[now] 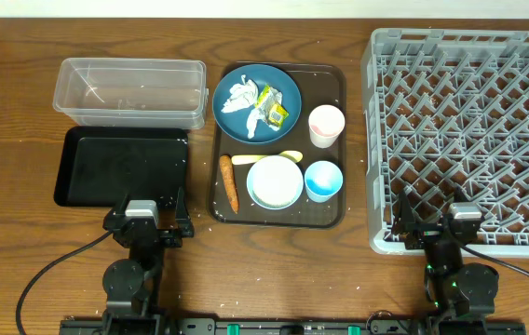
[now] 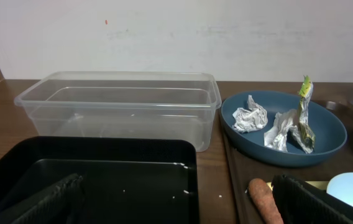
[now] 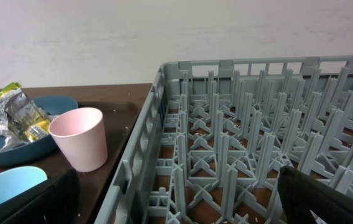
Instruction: Sort waste into correct bins and load items into the dishwasher rack
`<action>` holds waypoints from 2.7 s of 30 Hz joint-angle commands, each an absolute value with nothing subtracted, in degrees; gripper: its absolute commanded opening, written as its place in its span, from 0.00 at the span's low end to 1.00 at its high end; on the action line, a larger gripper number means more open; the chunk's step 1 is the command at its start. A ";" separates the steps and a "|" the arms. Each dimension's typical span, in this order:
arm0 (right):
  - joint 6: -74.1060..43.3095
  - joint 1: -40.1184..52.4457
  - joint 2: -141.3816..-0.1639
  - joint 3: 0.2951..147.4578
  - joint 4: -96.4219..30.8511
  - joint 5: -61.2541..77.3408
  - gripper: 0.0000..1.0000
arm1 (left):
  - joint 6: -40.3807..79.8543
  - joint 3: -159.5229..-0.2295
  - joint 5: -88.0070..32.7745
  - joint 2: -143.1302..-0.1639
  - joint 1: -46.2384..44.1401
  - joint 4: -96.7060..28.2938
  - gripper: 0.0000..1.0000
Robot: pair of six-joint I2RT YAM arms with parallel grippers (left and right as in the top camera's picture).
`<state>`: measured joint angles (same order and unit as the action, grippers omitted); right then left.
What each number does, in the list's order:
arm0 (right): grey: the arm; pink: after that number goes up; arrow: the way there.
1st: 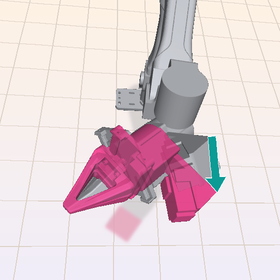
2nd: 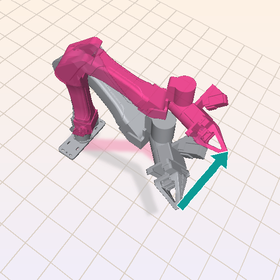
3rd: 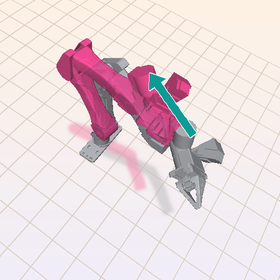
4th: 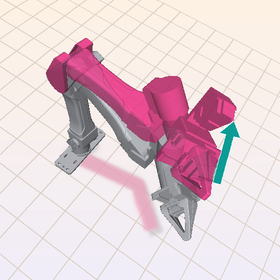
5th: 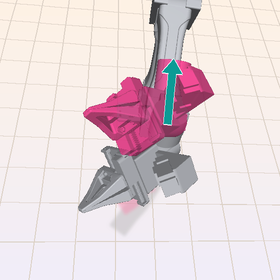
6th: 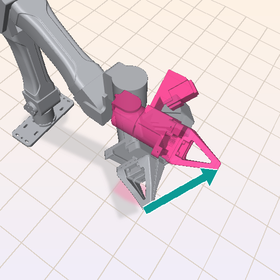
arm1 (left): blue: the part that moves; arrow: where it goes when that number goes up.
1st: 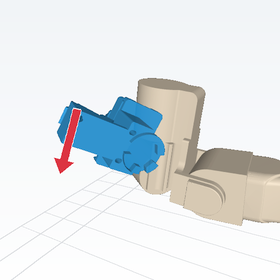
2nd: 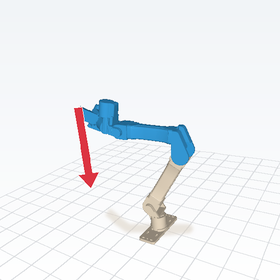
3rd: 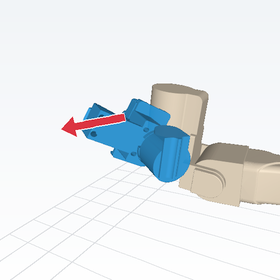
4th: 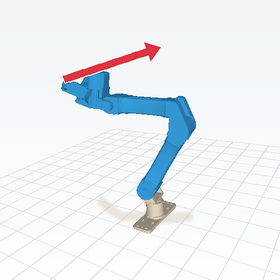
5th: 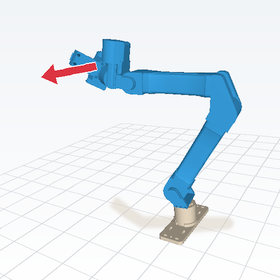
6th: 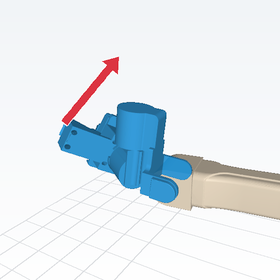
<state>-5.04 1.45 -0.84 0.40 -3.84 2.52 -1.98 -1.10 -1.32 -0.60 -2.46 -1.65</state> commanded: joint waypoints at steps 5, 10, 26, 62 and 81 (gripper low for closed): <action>-5.74 1.41 -0.91 0.32 -4.10 1.93 0.99 | -2.96 -0.23 -0.47 -0.62 -2.59 -4.05 0.98; -5.74 1.43 -0.91 0.32 -4.10 1.93 0.99 | -2.96 -0.23 -0.47 -0.60 -2.59 -4.05 0.98; -5.72 1.43 -0.91 0.32 -4.10 1.93 0.99 | -2.96 -0.23 -0.47 -0.60 -2.59 -4.05 0.98; -3.16 1.43 -0.91 0.32 -2.44 -2.96 0.99 | -2.70 -0.23 -5.08 -0.60 -2.59 -3.31 0.98; -6.61 1.41 -9.13 13.17 5.26 14.00 0.99 | 1.61 -30.79 -16.64 -35.16 -2.61 -2.74 0.98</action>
<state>-5.72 1.45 -6.09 7.40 6.39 12.69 1.13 -22.46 -13.50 -27.14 -2.46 -1.41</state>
